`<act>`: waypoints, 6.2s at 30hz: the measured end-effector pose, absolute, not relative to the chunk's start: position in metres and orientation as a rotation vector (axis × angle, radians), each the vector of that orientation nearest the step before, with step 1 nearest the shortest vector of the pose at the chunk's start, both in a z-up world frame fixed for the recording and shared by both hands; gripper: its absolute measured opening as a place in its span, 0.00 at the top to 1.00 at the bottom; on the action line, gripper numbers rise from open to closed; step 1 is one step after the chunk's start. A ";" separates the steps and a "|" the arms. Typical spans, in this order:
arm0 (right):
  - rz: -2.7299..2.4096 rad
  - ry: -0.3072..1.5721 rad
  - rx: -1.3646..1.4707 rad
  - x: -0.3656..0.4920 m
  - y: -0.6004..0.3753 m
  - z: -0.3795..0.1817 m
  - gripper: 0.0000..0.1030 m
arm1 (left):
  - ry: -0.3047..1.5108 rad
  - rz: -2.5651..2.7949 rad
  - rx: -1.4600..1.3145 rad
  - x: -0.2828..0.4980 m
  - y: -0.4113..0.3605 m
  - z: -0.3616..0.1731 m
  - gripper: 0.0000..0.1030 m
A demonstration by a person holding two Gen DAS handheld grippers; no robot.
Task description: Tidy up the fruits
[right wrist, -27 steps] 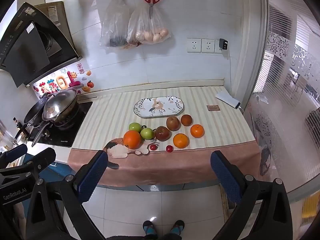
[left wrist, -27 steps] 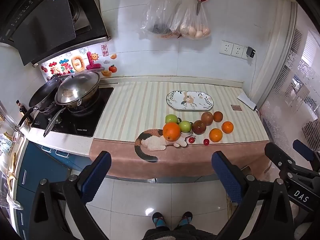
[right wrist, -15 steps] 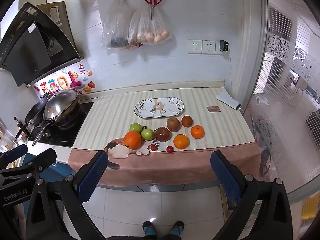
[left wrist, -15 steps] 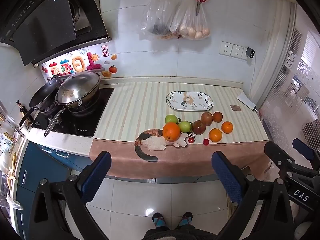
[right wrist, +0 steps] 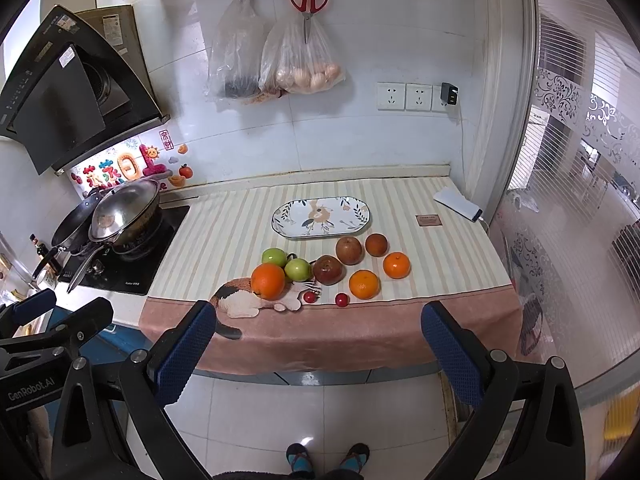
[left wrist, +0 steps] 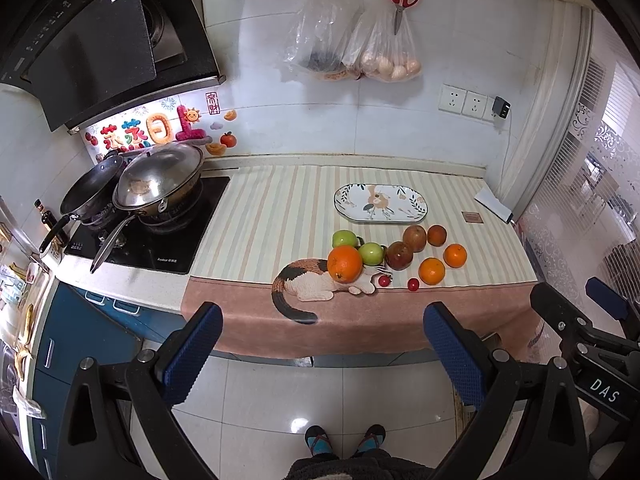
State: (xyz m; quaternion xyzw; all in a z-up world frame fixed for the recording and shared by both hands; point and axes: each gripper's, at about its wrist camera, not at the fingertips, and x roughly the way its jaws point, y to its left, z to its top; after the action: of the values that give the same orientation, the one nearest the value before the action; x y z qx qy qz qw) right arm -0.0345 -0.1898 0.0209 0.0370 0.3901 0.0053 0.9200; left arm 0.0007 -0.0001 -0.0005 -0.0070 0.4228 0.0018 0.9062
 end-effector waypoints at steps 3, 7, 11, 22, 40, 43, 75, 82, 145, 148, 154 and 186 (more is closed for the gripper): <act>0.009 0.800 0.075 -0.035 -0.190 0.021 0.00 | 0.873 0.004 -0.015 0.001 -0.005 0.003 0.00; 0.006 0.795 0.075 -0.038 -0.190 0.021 0.00 | 0.875 0.001 -0.017 -0.003 0.002 0.005 0.00; 0.003 0.793 0.078 -0.041 -0.191 0.021 0.00 | 0.872 0.000 -0.017 -0.004 0.000 0.005 0.00; 0.002 0.786 0.079 -0.048 -0.194 0.023 0.00 | 0.860 -0.004 -0.017 -0.012 -0.002 0.009 0.00; 0.003 0.782 0.078 -0.051 -0.194 0.027 0.00 | 0.855 -0.004 -0.020 -0.014 -0.002 0.010 0.00; 0.003 0.782 0.078 -0.051 -0.194 0.027 0.00 | 0.855 -0.003 -0.020 -0.014 -0.002 0.010 0.00; -0.031 0.797 0.170 -0.015 -0.187 0.011 0.00 | 0.860 0.032 -0.008 0.029 0.017 0.000 0.00; -0.092 0.901 0.233 0.044 -0.211 -0.046 0.00 | 0.972 0.017 0.041 0.102 0.025 -0.055 0.00; 0.089 1.493 0.342 0.308 -0.280 -0.297 0.34 | 1.479 -0.105 -0.131 0.280 -0.018 -0.240 0.27; 0.151 1.433 0.374 0.323 -0.280 -0.261 0.34 | 1.436 -0.132 -0.172 0.301 -0.018 -0.206 0.27; 0.242 1.312 0.290 0.405 -0.251 -0.230 0.34 | 1.394 -0.146 -0.220 0.378 -0.026 -0.185 0.27; 0.331 1.541 0.056 0.594 -0.200 -0.370 0.20 | 1.616 -0.046 -0.249 0.526 -0.052 -0.318 0.21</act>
State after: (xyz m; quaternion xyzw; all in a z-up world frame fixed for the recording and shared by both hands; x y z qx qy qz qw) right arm 0.5940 -0.2002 -0.3695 0.0252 0.6930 0.1490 0.7050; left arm 0.5263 -0.0522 -0.3177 -0.1110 0.7209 -0.0206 0.6838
